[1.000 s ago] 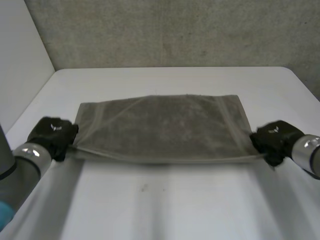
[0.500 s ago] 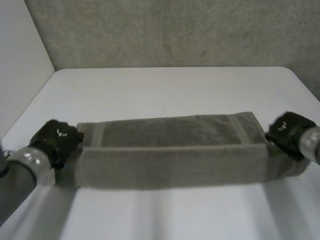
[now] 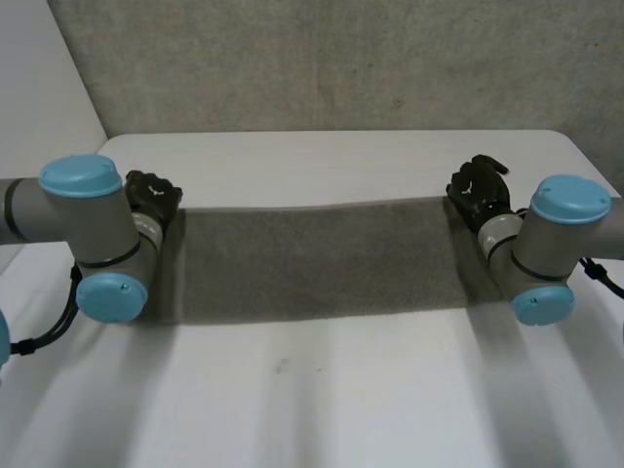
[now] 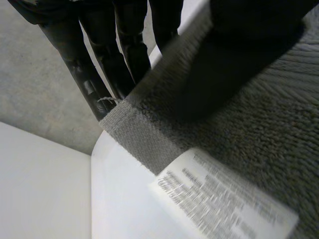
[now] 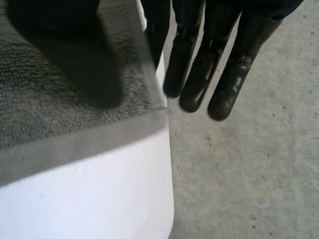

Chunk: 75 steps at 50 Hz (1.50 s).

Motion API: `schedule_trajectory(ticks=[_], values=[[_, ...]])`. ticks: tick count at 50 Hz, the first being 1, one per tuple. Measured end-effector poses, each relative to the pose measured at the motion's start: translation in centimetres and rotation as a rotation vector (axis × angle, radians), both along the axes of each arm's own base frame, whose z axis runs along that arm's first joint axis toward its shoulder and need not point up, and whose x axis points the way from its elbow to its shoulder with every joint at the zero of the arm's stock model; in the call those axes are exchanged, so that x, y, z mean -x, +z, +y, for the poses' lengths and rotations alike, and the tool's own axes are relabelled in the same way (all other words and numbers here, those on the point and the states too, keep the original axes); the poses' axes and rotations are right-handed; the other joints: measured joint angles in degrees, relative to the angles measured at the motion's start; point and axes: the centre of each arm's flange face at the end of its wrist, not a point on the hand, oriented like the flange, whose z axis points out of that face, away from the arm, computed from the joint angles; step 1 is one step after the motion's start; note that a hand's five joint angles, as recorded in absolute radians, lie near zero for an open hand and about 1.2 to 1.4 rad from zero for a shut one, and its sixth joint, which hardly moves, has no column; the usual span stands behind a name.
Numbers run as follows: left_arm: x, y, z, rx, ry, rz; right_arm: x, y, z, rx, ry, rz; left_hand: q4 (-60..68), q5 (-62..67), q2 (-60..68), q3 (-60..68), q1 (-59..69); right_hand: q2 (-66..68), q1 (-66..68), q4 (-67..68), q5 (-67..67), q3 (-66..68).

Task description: Fold the towel.

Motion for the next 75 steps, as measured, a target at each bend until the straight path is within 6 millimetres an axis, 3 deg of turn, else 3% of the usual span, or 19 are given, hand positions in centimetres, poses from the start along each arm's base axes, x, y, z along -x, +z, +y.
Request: schedule_trajectory(ticks=[1, 4, 5, 6, 8, 11, 12, 16, 21, 27, 35, 42, 43, 49, 57, 68, 75], values=[[0.2, -0.1, -0.1, 0.002, -0.003, -0.001, -0.1, -0.3, -0.1, -0.002, 0.005, -0.004, -12.47, -12.51, -13.83, -13.71, -12.93, -3.07, -2.65, -4.06, -3.88, -4.00], [0.3, -0.1, -0.2, 0.004, -0.005, -0.002, -0.1, -0.4, -0.1, -0.003, 0.008, -0.007, -16.18, -16.16, -17.14, -16.02, -16.66, -11.57, -11.92, -12.70, -12.57, -12.64], [0.5, -0.1, -0.3, 0.009, -0.009, -0.002, -0.2, -0.4, -0.2, -0.004, 0.011, -0.022, -38.80, -37.98, -38.74, -38.71, -38.23, -22.08, -19.35, -22.35, -22.18, -22.21], [0.5, -0.1, -0.3, 0.012, -0.010, -0.002, -0.2, -0.2, -0.3, -0.001, 0.011, -0.040, -39.58, -38.78, -39.88, -39.89, -38.71, -30.75, -25.32, -32.55, -31.97, -32.61], [0.7, 0.3, -0.3, 0.020, -0.012, 0.002, -0.2, 0.9, -0.4, 0.007, 0.006, -0.098, -45.75, -44.60, -45.69, -45.67, -44.55, -31.80, -25.88, -33.39, -33.04, -34.29], [0.8, 0.9, -0.2, 0.031, -0.014, 0.008, -0.1, 2.2, -0.4, 0.012, 0.003, -0.158, -47.18, -46.08, -47.31, -47.28, -45.92, -31.90, -25.88, -33.39, -33.09, -34.28], [0.8, 1.6, 0.0, 0.043, -0.016, 0.017, 0.1, 3.8, -0.3, 0.015, -0.001, -0.226, -48.10, -46.59, -48.16, -48.18, -46.78, -31.90, -25.88, -33.39, -33.10, -34.29], [0.8, 3.1, 0.4, 0.067, -0.017, 0.039, 0.5, 6.4, 0.3, 0.014, -0.003, -0.342, -48.37, -46.72, -48.50, -48.44, -47.16, -31.90, -25.88, -33.39, -33.11, -34.29], [0.4, 6.2, 2.0, 0.094, -0.008, 0.152, 1.2, 10.7, 2.4, -0.025, 0.012, -0.546, -48.52, -46.82, -48.67, -48.68, -47.18, -31.90, -25.88, -33.39, -33.11, -34.29], [-0.3, 8.9, 4.6, 0.074, -0.011, 0.397, 2.4, 12.5, 5.3, -0.186, 0.010, -0.678, -48.58, -46.83, -48.70, -48.68, -47.34, -31.90, -25.88, -33.39, -33.12, -34.28], [-1.1, 9.8, 7.8, -0.016, -0.066, 0.658, 4.9, 10.5, 7.3, -0.462, -0.083, -0.679, -48.58, -46.83, -48.69, -48.68, -47.37, -31.90, -25.88, -33.39, -33.14, -34.29], [-2.3, 8.8, 9.6, -0.061, -0.094, 0.766, 7.7, 7.9, 8.4, -0.648, -0.181, -0.636, -48.62, -46.83, -48.69, -48.68, -47.37, -30.31, -24.61, -31.83, -31.36, -31.99], [-2.6, 8.5, 9.8, -0.059, -0.094, 0.772, 8.1, 7.3, 8.4, -0.656, -0.188, -0.627, -48.62, -46.83, -48.69, -48.68, -47.37, -25.23, -20.59, -26.95, -27.00, -26.80], [-3.4, 7.4, 9.9, -0.041, -0.082, 0.779, 9.4, 4.5, 8.0, -0.634, -0.178, -0.576, -48.62, -46.84, -48.69, -48.68, -47.37, -11.42, -8.88, -13.21, -14.35, -12.87], [-3.7, 7.0, 9.9, -0.036, -0.072, 0.775, 10.4, 1.4, 7.0, -0.542, -0.162, -0.542, -48.62, -46.85, -48.69, -48.68, -47.37, -7.20, -4.94, -8.58, -10.02, -8.27], [-3.7, 6.8, 10.2, -0.043, -0.071, 0.774, 10.6, 0.0, 6.5, -0.538, -0.167, -0.540, -48.62, -46.85, -48.69, -48.68, -47.37, -1.05, -0.15, -3.06, -4.85, -2.80], [-3.7, 6.7, 10.3, -0.047, -0.069, 0.772, 10.7, -0.6, 6.1, -0.525, -0.167, -0.512, -48.62, -46.85, -48.69, -48.68, -47.37, 21.15, 16.25, 19.60, 17.25, 19.52]])
